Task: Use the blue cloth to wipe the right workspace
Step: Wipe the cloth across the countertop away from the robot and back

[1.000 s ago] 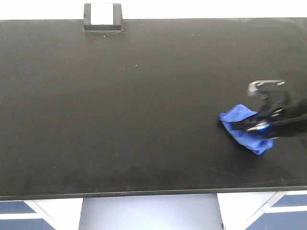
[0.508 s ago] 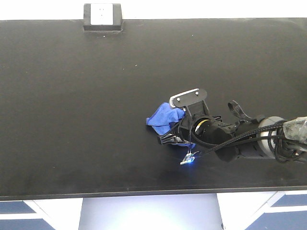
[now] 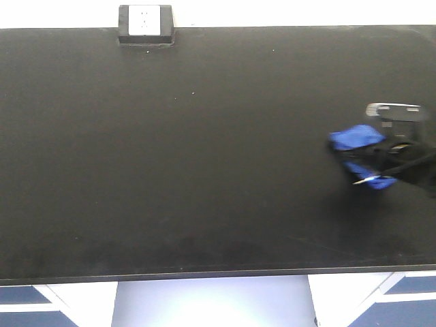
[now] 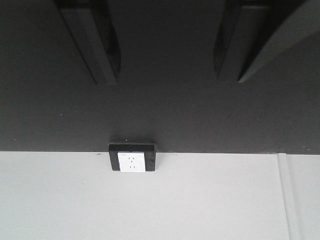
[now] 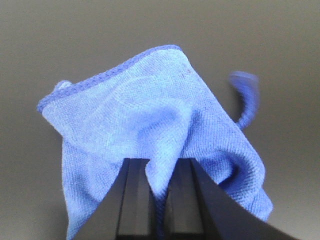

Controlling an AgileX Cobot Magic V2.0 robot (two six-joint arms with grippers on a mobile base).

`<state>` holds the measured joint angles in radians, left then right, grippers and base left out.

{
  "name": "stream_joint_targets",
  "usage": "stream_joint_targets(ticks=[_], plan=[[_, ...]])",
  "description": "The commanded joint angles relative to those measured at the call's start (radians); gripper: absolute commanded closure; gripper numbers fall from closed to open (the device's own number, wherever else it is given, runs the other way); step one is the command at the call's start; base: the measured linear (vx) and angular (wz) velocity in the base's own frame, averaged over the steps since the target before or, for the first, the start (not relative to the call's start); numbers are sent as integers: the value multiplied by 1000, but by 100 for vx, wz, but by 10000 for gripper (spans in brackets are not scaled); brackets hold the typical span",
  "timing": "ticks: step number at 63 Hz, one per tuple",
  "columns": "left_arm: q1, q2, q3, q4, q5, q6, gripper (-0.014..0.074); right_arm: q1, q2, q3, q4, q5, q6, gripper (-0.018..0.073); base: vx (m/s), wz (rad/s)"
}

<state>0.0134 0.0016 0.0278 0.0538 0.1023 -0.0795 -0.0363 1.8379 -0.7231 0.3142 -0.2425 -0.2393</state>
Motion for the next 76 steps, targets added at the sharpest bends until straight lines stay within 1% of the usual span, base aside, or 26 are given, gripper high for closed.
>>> stream_joint_targets(ticks=[1, 3, 9, 20, 24, 27, 31, 36, 39, 43, 46, 50, 53, 61, 64, 68, 72, 76], plan=[[-1, 15, 31, -3, -83, -5, 74, -3, -28, -6, -40, 25, -17, 547, 0, 0], [-1, 15, 31, -3, -83, -5, 74, 10, -28, -6, -51, 24, -15, 547, 0, 0], [-1, 15, 31, -3, -83, -5, 74, 107, -28, -6, -56, 7, -11, 547, 0, 0], [-1, 15, 31, -3, -83, -5, 74, 374, -28, -13, -56, -42, -22, 547, 0, 0], [-1, 15, 31, -3, -83, -5, 74, 464, -28, -15, -55, -83, -26, 547, 0, 0], [-1, 15, 31, -3, -83, -5, 74, 512, -28, -17, -50, -109, -26, 544, 0, 0], [-1, 15, 31, -3, -83, -5, 74, 562, -31, -23, -21, -133, -26, 538, 0, 0], [-1, 15, 31, -3, -83, -5, 74, 590, -40, -23, 45, -142, -26, 516, 0, 0], [-1, 15, 31, -3, -83, -5, 74, 589, -46, -22, 75, -127, -30, 494, 0, 0], [-1, 15, 31, -3, -83, -5, 74, 586, -57, -22, 112, -110, -44, 449, 0, 0], [-1, 15, 31, -3, -83, -5, 74, 586, -66, -22, 123, -111, -72, 409, 0, 0], [-1, 15, 31, -3, -83, -5, 74, 586, -88, -22, 129, -114, -137, 332, 0, 0], [-1, 15, 31, -3, -83, -5, 74, 586, -106, -22, 142, -112, -167, 270, 0, 0], [-1, 15, 31, -3, -83, -5, 74, 586, -171, -22, 224, -94, -196, 78, 0, 0], [-1, 15, 31, -3, -83, -5, 74, 586, -202, -22, 259, -71, -211, 26, 0, 0], [-1, 15, 31, -3, -83, -5, 74, 586, -255, -22, 281, -36, -241, -30, 0, 0], [-1, 15, 31, -3, -83, -5, 74, 586, -310, -22, 289, 26, -290, -60, 0, 0], [-1, 15, 31, -3, -83, -5, 74, 586, -359, -22, 289, 81, -323, -62, 0, 0]])
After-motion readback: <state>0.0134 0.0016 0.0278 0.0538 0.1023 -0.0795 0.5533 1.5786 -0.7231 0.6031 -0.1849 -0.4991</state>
